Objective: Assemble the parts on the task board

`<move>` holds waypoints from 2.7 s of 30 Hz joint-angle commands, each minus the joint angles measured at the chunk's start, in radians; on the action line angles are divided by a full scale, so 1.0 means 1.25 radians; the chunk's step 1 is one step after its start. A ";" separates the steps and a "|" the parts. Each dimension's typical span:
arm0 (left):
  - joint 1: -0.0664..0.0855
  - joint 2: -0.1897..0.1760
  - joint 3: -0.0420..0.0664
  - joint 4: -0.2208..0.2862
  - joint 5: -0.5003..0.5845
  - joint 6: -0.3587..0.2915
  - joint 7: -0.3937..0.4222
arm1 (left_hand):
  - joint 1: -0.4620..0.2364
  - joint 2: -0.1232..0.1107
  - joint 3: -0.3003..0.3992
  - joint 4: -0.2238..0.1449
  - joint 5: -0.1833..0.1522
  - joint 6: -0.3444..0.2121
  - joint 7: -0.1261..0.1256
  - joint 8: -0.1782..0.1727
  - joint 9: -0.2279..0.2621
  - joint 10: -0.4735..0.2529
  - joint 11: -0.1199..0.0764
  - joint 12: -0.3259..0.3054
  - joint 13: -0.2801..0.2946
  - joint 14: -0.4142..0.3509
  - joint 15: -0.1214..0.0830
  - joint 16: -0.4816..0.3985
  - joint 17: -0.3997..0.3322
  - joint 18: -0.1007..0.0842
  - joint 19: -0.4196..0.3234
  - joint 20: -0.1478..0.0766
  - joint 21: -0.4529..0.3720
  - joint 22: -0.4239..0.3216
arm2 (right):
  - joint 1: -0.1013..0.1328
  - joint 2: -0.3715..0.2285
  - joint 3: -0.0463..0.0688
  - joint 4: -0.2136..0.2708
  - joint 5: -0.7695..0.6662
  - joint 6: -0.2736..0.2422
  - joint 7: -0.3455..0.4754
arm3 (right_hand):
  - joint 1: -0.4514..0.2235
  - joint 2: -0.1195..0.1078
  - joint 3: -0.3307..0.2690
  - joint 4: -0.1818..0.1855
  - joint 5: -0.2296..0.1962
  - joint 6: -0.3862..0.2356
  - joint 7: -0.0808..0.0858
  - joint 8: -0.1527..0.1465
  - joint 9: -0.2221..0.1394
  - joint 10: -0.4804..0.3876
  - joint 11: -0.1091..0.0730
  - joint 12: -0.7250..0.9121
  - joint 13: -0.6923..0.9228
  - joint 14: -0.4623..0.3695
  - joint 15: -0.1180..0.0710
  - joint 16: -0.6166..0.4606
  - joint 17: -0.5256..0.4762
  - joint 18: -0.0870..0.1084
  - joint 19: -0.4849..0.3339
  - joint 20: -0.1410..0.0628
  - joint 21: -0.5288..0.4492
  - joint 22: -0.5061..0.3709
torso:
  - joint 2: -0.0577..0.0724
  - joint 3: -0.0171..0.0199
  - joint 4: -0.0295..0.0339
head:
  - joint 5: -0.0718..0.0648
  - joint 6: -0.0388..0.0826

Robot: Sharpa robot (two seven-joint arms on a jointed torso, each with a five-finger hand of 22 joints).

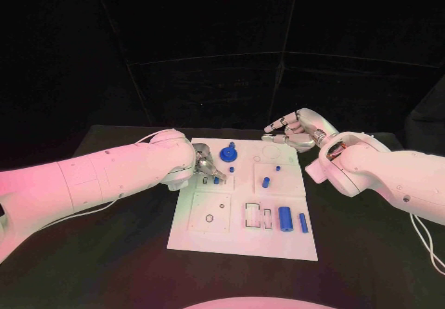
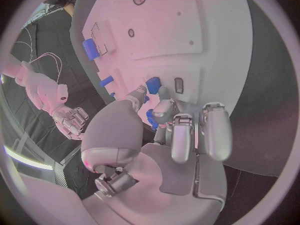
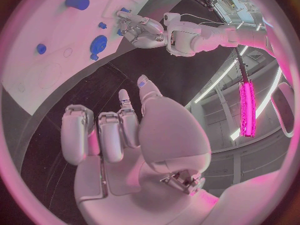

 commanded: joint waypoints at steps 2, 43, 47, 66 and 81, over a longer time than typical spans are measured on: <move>0.001 -0.003 0.001 0.003 0.000 -0.024 0.006 | -0.007 -0.001 -0.032 0.008 0.003 0.004 -0.003 0.005 0.003 -0.003 -0.004 -0.004 -0.002 0.085 -0.006 0.002 0.211 -0.014 0.006 -0.004 -0.003 0.001 | 0.002 0.000 0.001 -0.001 0.002 0.005 0.001 | -0.008 0.002 -0.004 0.001 -0.003 0.001 0.001 0.005 -0.001 -0.005 -0.001 -0.005 0.077 0.064 -0.004 -0.004 0.121 0.001 -0.004 0.001 -0.003 0.003 | -0.001 0.0000 0.0005 | 0.001 0.000; 0.038 0.064 0.076 -0.224 -0.012 0.169 0.015 | 0.061 0.072 -0.203 0.070 0.004 -0.045 0.034 -0.095 -0.087 -0.019 0.027 -0.011 -0.024 0.085 0.020 0.002 0.211 -0.009 0.000 0.020 -0.023 -0.017 | 0.001 0.002 0.000 -0.012 0.002 0.011 0.000 | -0.008 0.004 -0.006 0.002 0.001 0.001 0.000 0.006 -0.001 -0.005 -0.002 -0.005 0.077 0.064 -0.004 -0.004 0.122 0.001 -0.004 0.001 -0.004 0.002 | 0.002 -0.0009 -0.0013 | 0.008 0.009; 0.034 0.075 0.074 -0.241 -0.012 0.166 0.020 | 0.060 0.074 -0.207 0.073 0.004 -0.043 0.033 -0.094 -0.088 -0.019 0.027 -0.010 -0.023 0.085 0.019 0.002 0.211 -0.009 0.000 0.020 -0.023 -0.017 | 0.001 0.004 0.000 -0.013 0.002 0.011 0.001 | -0.008 0.004 -0.006 0.002 0.001 0.001 0.000 0.006 -0.001 -0.005 -0.002 -0.005 0.077 0.064 -0.004 -0.004 0.122 0.001 -0.004 0.001 -0.004 0.002 | 0.002 -0.0011 -0.0014 | 0.008 0.008; 0.024 0.094 0.067 -0.276 -0.020 0.166 0.023 | 0.092 0.087 -0.220 0.064 0.004 -0.037 0.030 -0.088 -0.089 -0.019 0.024 -0.009 -0.024 0.085 0.017 0.002 0.211 -0.009 0.000 0.017 -0.022 -0.014 | 0.001 0.007 0.000 -0.016 0.002 0.012 0.002 | -0.006 0.005 -0.007 0.001 0.004 0.001 0.000 0.006 -0.001 -0.005 -0.002 -0.005 0.077 0.064 -0.004 -0.004 0.122 0.001 -0.004 0.001 -0.004 0.001 | 0.001 0.0002 -0.0008 | 0.008 0.003; 0.023 0.101 0.067 -0.282 -0.025 0.154 0.027 | 0.141 0.123 -0.211 0.039 0.004 -0.035 0.030 -0.082 -0.090 -0.019 0.023 -0.009 -0.025 0.085 0.016 0.002 0.211 -0.009 0.000 0.016 -0.023 -0.014 | 0.001 0.008 0.000 -0.017 0.002 0.012 0.002 | -0.005 0.006 -0.007 0.001 0.005 0.001 0.000 0.006 -0.001 -0.005 -0.002 -0.005 0.077 0.064 -0.004 -0.004 0.121 0.001 -0.004 0.001 -0.004 0.002 | 0.001 0.0002 0.0002 | 0.006 0.001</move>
